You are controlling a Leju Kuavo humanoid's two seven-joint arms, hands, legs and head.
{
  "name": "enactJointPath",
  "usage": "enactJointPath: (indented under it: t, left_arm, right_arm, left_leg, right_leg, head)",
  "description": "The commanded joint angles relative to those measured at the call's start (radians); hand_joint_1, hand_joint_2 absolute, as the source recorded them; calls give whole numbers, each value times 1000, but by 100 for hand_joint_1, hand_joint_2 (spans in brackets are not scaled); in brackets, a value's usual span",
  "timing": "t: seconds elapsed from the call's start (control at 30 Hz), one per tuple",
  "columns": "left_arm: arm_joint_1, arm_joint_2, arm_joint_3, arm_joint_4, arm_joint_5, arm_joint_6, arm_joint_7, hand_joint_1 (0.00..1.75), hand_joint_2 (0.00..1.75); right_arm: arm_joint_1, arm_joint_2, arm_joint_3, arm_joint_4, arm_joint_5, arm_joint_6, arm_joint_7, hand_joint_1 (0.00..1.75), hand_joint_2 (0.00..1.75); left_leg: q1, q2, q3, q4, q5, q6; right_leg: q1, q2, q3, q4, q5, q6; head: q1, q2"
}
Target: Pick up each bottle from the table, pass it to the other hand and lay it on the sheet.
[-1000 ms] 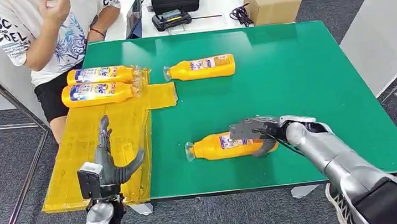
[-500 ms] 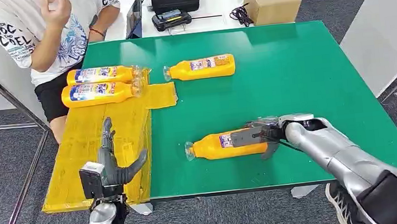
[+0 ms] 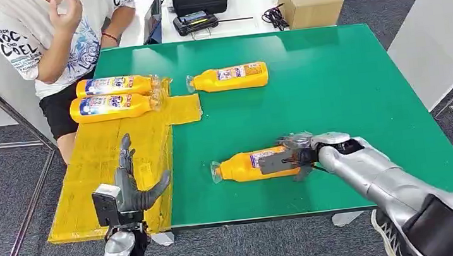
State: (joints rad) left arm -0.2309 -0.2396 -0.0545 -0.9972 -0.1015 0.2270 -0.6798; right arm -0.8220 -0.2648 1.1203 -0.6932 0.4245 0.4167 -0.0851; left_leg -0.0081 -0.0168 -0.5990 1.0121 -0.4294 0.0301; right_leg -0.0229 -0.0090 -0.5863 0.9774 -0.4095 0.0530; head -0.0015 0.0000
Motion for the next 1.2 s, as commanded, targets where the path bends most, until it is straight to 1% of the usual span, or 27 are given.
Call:
enactJointPath:
  t: [0.03,0.13,0.17,0.2,0.23,0.27,0.3,0.4,0.47,0.57,0.63,0.67,0.87,0.9,0.97,1.07,1.1,1.13,1.17,1.2]
  left_arm:
    - [-43,-7,7,83,0,-11,-14,0,175]
    - [-42,-8,6,85,-2,-13,-12,0,175]
    - [-41,-9,7,83,-3,-14,-11,0,175]
    - [-40,-9,7,82,-3,-14,-11,0,175]
    - [-38,-10,8,79,-3,-17,-11,0,175]
    - [-34,-11,9,75,-6,-17,-9,0,175]
    - [-34,-11,8,75,-6,-17,-9,0,175]
    - [-32,-10,10,72,-7,-20,-8,0,175]
    - [-31,-11,12,67,-9,-24,-8,0,175]
    - [-30,-11,14,62,-10,-26,-7,0,175]
    - [-30,-11,14,62,-10,-26,-7,0,175]
    - [-30,-11,14,62,-10,-26,-7,0,175]
    - [-30,-11,15,62,-10,-26,-7,0,175]
    - [-29,-11,16,61,-10,-27,-7,0,175]
    - [-26,-10,18,56,-11,-30,-7,0,175]
    - [-15,-8,23,41,-12,-30,-7,0,175]
    - [-9,-7,24,33,-13,-29,-6,0,175]
    - [-3,-5,25,25,-13,-30,-6,0,175]
    - [6,-2,24,13,-13,-29,-2,0,175]
    - [15,-2,29,1,-14,-28,-2,0,175]
  right_arm:
    - [27,182,134,233,52,-107,0,0,175]
    - [36,203,128,249,61,-133,1,0,175]
    - [40,209,121,257,62,-148,2,5,175]
    - [44,211,119,258,63,-156,3,80,175]
    - [48,215,114,264,67,-172,5,147,175]
    - [53,218,108,269,79,-190,7,166,175]
    - [55,218,107,270,79,-191,7,175,175]
    - [62,217,91,267,81,-212,6,175,175]
    - [69,213,68,259,84,-221,-1,175,175]
    - [73,204,46,246,85,-230,-11,175,175]
    - [73,204,46,246,85,-230,-11,175,175]
    - [73,204,46,246,85,-230,-11,175,175]
    - [73,203,45,245,86,-232,-11,175,175]
    - [78,201,32,239,82,-243,-12,175,175]
    - [87,190,3,219,75,-264,-19,175,175]
    - [125,158,-100,142,33,-329,-41,175,175]
    - [153,142,-153,91,13,-369,-54,175,175]
    - [177,128,-187,49,5,-382,-58,175,175]
    - [226,111,-264,-34,-23,-430,-72,175,175]
    - [275,105,-333,-109,-32,-453,-76,175,175]
  left_leg:
    - [2,2,4,-1,-1,-2]
    - [2,4,5,-1,-1,-2]
    - [3,6,6,-2,-1,-3]
    - [2,9,6,-1,-1,-2]
    - [2,10,8,-1,-2,-2]
    - [3,10,10,-2,-2,-4]
    - [4,11,11,-2,-2,-4]
    - [3,12,14,-1,-3,-4]
    - [4,12,15,-3,-2,-4]
    - [4,12,14,-2,-2,-4]
    - [3,13,16,-2,-3,-4]
    - [4,11,15,-3,-1,-4]
    - [4,10,16,-3,-1,-3]
    - [3,12,17,-2,-1,-2]
    - [3,11,17,-2,-1,-2]
    - [4,9,15,-2,-1,-3]
    - [3,11,16,-1,-2,-2]
    - [3,11,16,-2,-2,-2]
    - [4,10,14,-2,-1,-3]
    - [4,10,15,-2,-1,-3]
  right_leg:
    - [2,2,3,-2,0,-2]
    - [3,4,4,-2,0,-2]
    - [3,6,5,-3,0,-3]
    - [3,7,4,-2,0,-2]
    - [2,9,5,-2,1,-2]
    - [4,9,7,-3,1,-3]
    - [4,9,7,-4,1,-4]
    - [3,11,9,-2,1,-2]
    - [4,11,9,-4,4,-6]
    - [5,11,9,-3,4,-7]
    - [3,13,10,-2,4,-6]
    - [4,11,10,-4,5,-7]
    - [5,11,12,-4,3,-6]
    - [3,13,13,-2,3,-4]
    - [4,12,13,-3,3,-5]
    - [5,10,12,-4,3,-6]
    - [3,12,12,-2,3,-4]
    - [3,12,11,-2,3,-4]
    - [5,10,11,-4,3,-5]
    - [4,11,12,-4,3,-5]
  head:
    - [0,0]
    - [0,0]
    - [0,0]
    - [0,0]
    - [0,0]
    - [0,0]
    - [0,0]
    - [0,0]
    - [0,0]
    - [0,0]
    - [0,0]
    - [0,0]
    - [0,0]
    - [0,0]
    - [0,0]
    - [0,0]
    - [0,0]
    - [0,0]
    - [0,0]
    - [0,0]
